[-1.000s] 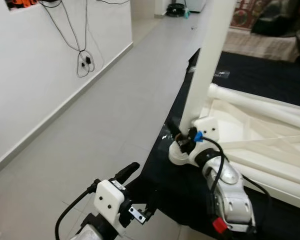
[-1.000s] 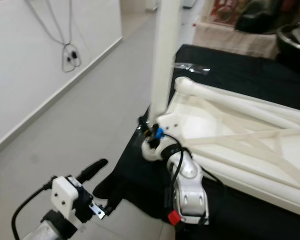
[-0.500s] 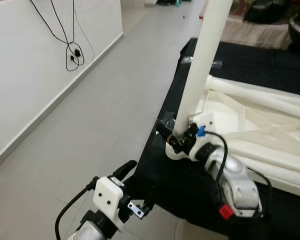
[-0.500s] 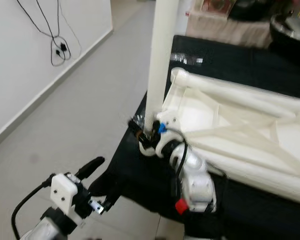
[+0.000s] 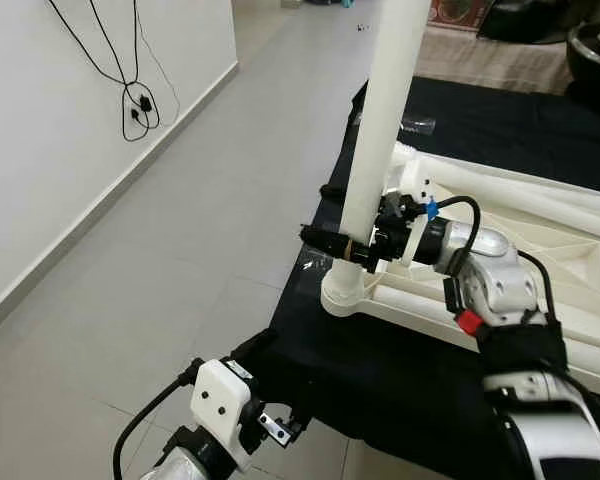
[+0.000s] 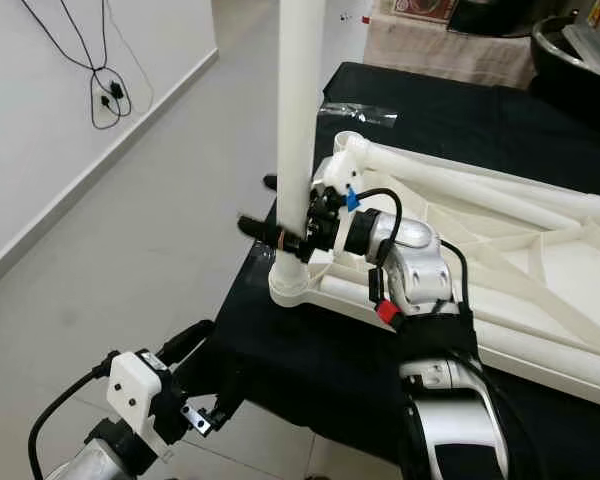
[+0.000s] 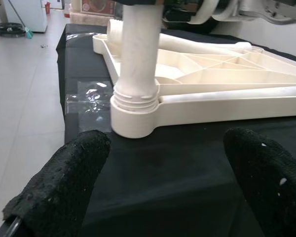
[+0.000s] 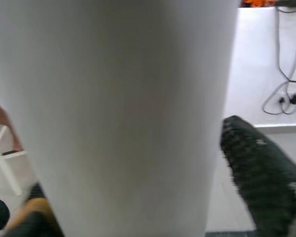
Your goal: Building children table
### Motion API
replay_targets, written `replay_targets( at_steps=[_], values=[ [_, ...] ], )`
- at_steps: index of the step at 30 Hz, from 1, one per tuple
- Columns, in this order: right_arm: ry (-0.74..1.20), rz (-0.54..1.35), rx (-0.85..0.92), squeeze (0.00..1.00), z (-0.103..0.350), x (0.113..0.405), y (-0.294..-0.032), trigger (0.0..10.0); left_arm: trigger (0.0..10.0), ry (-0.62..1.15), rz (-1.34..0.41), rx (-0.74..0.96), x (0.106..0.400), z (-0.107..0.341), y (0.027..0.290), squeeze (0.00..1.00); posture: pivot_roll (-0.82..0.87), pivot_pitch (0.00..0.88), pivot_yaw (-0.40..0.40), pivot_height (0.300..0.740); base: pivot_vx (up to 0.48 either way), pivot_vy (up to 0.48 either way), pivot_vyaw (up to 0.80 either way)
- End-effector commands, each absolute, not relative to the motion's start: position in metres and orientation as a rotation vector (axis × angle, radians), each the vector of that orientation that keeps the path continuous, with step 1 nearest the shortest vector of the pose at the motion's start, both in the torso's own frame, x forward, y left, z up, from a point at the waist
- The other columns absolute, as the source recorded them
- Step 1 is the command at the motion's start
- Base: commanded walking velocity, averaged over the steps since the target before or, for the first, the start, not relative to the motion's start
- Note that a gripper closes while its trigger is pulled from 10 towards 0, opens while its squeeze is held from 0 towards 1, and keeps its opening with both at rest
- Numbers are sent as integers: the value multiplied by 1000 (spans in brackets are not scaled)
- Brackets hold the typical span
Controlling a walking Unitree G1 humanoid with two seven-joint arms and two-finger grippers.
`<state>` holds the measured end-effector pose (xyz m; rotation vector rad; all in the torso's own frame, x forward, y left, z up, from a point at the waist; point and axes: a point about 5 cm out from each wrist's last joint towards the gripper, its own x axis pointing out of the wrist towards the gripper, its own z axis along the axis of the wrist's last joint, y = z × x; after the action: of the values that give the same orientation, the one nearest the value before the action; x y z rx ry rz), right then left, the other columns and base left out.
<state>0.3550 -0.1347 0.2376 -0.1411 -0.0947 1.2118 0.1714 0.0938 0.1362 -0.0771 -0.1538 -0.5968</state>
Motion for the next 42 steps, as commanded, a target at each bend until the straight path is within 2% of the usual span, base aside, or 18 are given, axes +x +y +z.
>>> replay_targets(
  at_steps=[1, 2, 12, 14, 18, 19, 20, 21, 22, 24, 32, 33, 34, 35, 36, 37, 38, 42],
  values=[
    [-98, 1265, -144, 0, 237, 355, -126, 2980, 10000, -139, -599, -77, 169, 134, 93, 0, 100, 172, -45, 740, 0, 0, 0],
    [-91, 1301, -112, 0, 240, 357, -126, 0, 10000, -140, -596, -77, 169, 134, 92, 0, 106, 172, -49, 740, 0, 0, 0],
    [-39, 1356, -30, 0, 218, 348, -148, 0, 10000, -142, -593, -82, 168, 136, 91, 0, 87, 177, -36, 740, 0, 0, 0],
    [-22, 1325, -41, 0, 203, 331, -159, 0, 10000, -140, -603, -84, 168, 136, 91, 0, 82, 178, -41, 740, 0, 0, 0],
    [-11, 1115, -35, 0, 184, 309, -158, 0, 10000, -139, -607, -83, 168, 136, 92, 0, 72, 184, -44, 740, 0, 0, 0],
    [9, 624, -121, 0, 172, 316, -161, 0, 10000, -138, -606, -82, 168, 136, 94, 0, 66, 186, -43, 740, 0, 0, 0],
    [68, 377, -82, 0, 157, 294, -156, 0, 10000, -138, -606, -80, 168, 136, 95, 0, 54, 191, -37, 740, 0, 0, 0],
    [68, 377, -82, 0, 157, 294, -156, 0, 10000, -138, -606, -80, 168, 136, 95, 0, 54, 191, -37, 740, 0, 0, 0],
    [105, 248, -83, 0, 147, 275, -150, 0, 10000, -137, -605, -79, 169, 136, 96, 0, 58, 189, -36, 740, 0, 0, 0],
    [138, 265, -81, 0, 142, 265, -140, 0, 10000, -138, -609, -76, 171, 136, 97, 0, 43, 190, -29, 740, 0, 0, 0],
    [118, 329, -116, 0, 143, 294, -146, 0, 10000, -141, -629, -73, 175, 134, 93, 0, 43, 168, -57, 740, 0, 0, 0],
    [137, 430, -141, 0, 144, 296, -136, 10000, 10000, -142, -617, -76, 176, 133, 93, 0, 50, 169, -60, 740, 0, 0, 0],
    [123, 579, -105, 0, 149, 296, -125, 10000, 10000, -142, -610, -78, 176, 133, 93, 0, 51, 166, -62, 740, 0, 0, 0],
    [123, 579, -105, 0, 149, 296, -125, 10000, 10000, -142, -610, -78, 176, 133, 93, 0, 51, 166, -62, 740, 0, 0, 0],
    [109, 686, -84, 698, 155, 292, -116, 10000, 10000, -141, -607, -80, 176, 133, 93, 0, 52, 165, -63, 740, 0, 0, 0],
    [109, 686, -84, 698, 155, 292, -116, 10000, 10000, -141, -607, -80, 176, 133, 93, 0, 52, 165, -63, 740, 0, 0, 0],
    [71, 826, -35, 1000, 166, 289, -109, 10000, 10000, -139, -611, -82, 177, 132, 92, 0, 50, 165, -62, 740, 0, 0, 0],
    [12, 1101, -47, 1000, 182, 285, -112, 10000, 10000, -136, -622, -87, 177, 132, 90, 0, 59, 175, -58, 740, 0, 0, 0]
  ],
)
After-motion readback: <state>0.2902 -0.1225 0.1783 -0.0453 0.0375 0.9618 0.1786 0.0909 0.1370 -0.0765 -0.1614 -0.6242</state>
